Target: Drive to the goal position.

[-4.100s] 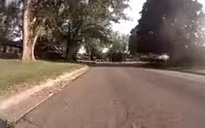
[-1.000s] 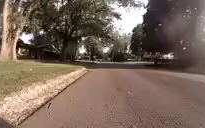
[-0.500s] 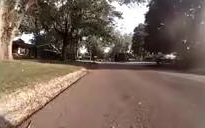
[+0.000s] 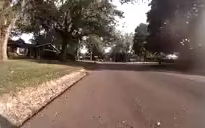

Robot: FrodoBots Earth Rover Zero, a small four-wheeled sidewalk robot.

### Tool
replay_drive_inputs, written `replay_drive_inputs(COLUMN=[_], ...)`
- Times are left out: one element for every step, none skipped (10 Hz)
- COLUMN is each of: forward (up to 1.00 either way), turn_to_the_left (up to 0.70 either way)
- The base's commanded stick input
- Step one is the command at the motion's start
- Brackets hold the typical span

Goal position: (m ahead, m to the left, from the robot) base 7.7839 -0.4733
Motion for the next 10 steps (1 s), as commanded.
replay_drive_inputs(forward=[1.00,1.00,1.00,1.00,1.00,1.00,1.00,1.00,1.00,1.00], turn_to_the_left=[-0.37,-0.24,-0.09,0.00,0.00,0.00,0.00,0.00,0.00,0.00])
